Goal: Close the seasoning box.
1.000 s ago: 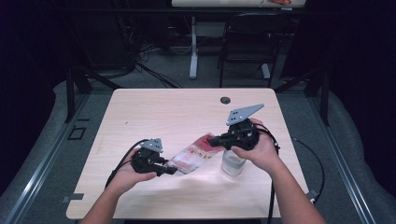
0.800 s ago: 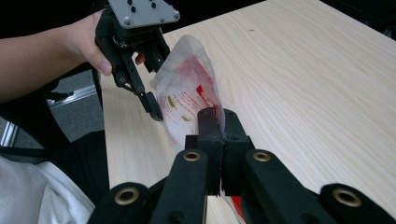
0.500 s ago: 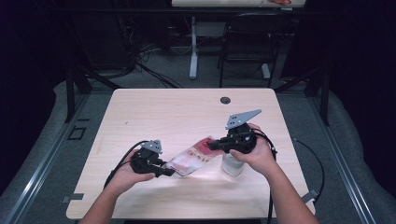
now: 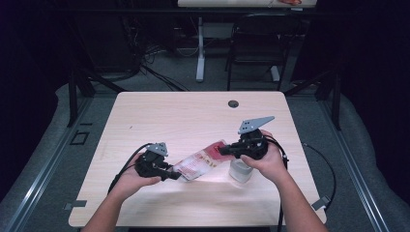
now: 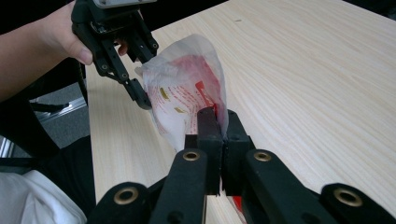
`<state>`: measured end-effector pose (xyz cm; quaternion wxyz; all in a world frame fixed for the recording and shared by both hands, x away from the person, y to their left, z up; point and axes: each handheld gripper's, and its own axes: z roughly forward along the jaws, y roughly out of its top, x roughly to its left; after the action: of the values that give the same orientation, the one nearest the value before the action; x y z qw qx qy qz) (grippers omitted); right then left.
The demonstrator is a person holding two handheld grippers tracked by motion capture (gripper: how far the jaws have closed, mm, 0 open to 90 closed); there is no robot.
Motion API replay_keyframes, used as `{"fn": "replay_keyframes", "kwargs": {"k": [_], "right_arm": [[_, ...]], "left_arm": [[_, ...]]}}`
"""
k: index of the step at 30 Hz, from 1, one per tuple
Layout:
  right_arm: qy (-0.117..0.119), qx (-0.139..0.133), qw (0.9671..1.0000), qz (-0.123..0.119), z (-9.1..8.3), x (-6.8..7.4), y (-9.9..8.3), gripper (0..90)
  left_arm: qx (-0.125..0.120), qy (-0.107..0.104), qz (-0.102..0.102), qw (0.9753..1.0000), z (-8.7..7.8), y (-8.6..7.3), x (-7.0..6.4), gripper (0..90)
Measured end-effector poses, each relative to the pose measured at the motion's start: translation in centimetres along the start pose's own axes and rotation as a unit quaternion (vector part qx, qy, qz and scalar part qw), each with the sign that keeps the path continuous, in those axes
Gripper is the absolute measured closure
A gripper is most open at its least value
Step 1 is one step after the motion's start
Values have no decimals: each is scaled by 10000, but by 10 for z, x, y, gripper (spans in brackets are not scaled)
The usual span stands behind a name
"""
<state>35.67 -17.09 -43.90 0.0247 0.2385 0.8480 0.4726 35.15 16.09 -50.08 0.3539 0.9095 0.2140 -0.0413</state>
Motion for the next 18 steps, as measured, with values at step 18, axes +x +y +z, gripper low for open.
{"fn": "replay_keyframes", "kwargs": {"k": [18], "right_arm": [[15,-312,9995,108,-3,-7,-10,893]], "left_arm": [[3,201,41,9998,-11,9,-2,715]]}}
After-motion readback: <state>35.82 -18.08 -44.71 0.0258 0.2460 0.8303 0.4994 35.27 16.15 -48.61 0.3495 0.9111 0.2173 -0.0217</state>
